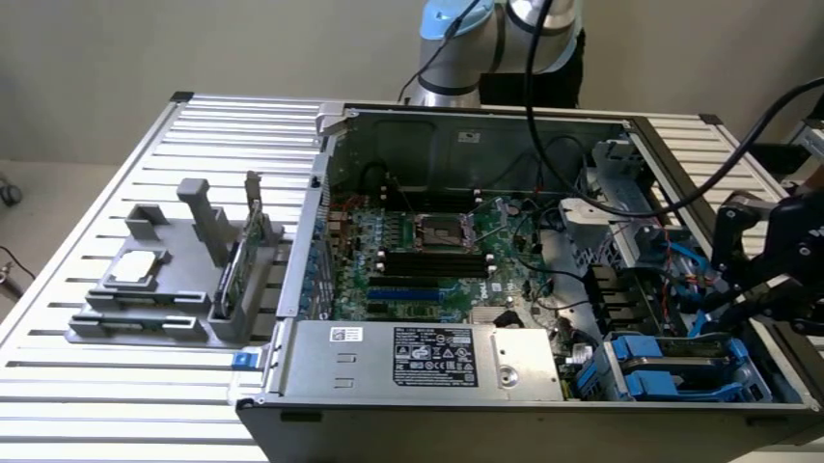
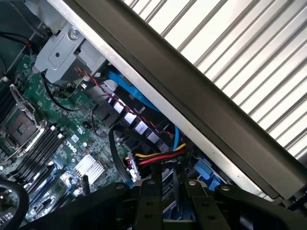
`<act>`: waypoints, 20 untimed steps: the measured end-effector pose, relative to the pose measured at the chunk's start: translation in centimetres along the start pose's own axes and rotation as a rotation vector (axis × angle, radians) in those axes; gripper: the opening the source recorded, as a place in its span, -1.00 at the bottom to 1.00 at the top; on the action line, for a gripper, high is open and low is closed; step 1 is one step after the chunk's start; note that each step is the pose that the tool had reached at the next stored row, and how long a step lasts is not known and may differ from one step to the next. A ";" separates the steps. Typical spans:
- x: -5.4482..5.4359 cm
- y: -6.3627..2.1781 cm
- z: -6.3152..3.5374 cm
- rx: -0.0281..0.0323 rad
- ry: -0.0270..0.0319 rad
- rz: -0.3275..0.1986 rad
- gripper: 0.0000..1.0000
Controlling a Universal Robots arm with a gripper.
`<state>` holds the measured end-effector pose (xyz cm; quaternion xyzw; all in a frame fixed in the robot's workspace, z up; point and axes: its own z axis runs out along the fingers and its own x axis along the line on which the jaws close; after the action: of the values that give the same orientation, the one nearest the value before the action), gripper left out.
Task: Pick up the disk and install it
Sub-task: 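Insert the first disk wire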
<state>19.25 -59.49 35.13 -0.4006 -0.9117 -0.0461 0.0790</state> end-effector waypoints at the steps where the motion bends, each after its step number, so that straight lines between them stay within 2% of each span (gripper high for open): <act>1: 0.0 -0.01 -0.04 0.0000 0.0003 -0.002 -0.47; 2: 0.1 -0.04 -0.09 0.0001 0.0006 -0.003 -0.36; 3: 0.2 -0.09 -0.14 0.0002 0.0008 -0.004 -0.36; 4: 0.3 -0.16 -0.20 0.0003 0.0007 -0.005 -0.23; 8: 0.5 -0.61 -0.29 0.0004 0.0008 -0.006 -0.23; 12: 0.0 -1.18 -0.94 0.0002 0.0026 -0.002 -0.23; 14: -0.3 -1.47 -1.04 -0.0024 0.0060 0.001 -0.23; 20: -1.0 -2.14 -0.84 -0.0095 0.0103 0.017 -0.23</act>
<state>18.45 -61.80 35.72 -0.4084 -0.9076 -0.0518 0.0822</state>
